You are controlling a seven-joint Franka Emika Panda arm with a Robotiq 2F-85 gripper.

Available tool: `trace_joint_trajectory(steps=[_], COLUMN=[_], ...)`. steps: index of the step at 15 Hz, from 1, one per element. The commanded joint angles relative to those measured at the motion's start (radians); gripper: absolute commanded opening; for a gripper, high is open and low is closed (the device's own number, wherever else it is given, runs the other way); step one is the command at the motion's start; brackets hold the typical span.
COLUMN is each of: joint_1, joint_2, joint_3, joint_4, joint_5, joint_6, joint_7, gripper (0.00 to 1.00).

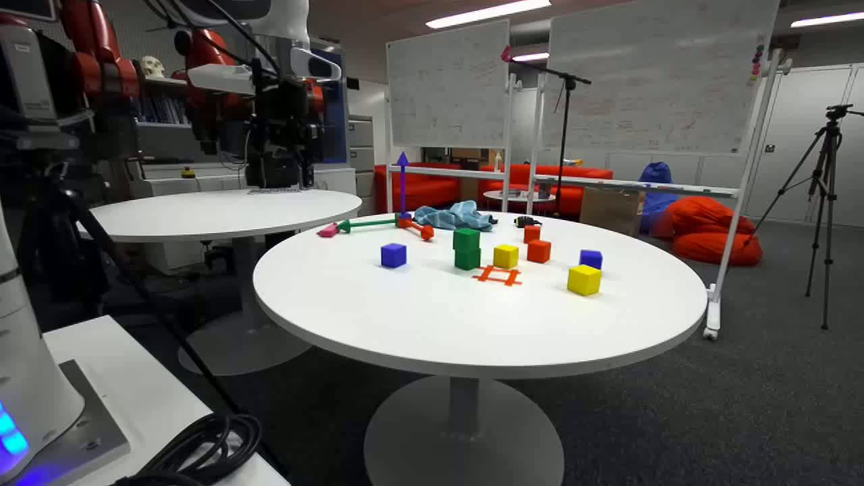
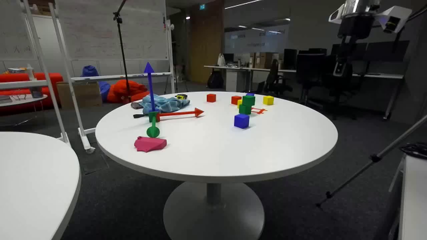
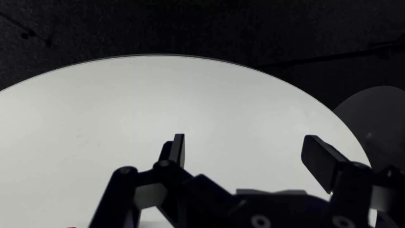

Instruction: Put one green block on the blue block on the left

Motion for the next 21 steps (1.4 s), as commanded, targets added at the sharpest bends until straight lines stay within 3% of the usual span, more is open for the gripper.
trace_joint_trajectory(steps=[1, 5, 12, 17, 21], joint_1=[-0.014, -0.014, 0.000, 0.003, -0.020], joint_2=[0.001, 0.001, 0.069, 0.193, 0.338], joint_3=[0.014, 0.014, 0.021, 0.051, 0.079], joint_4=[0.001, 0.001, 0.078, 0.232, 0.412], joint_5=[0.009, 0.009, 0.021, 0.001, -0.022], joint_6=[-0.003, -0.003, 0.165, 0.257, 0.226], joint_7=[-0.007, -0.007, 0.005, 0.021, 0.091], gripper=[1.00, 1.00, 1.00, 1.00, 1.00])
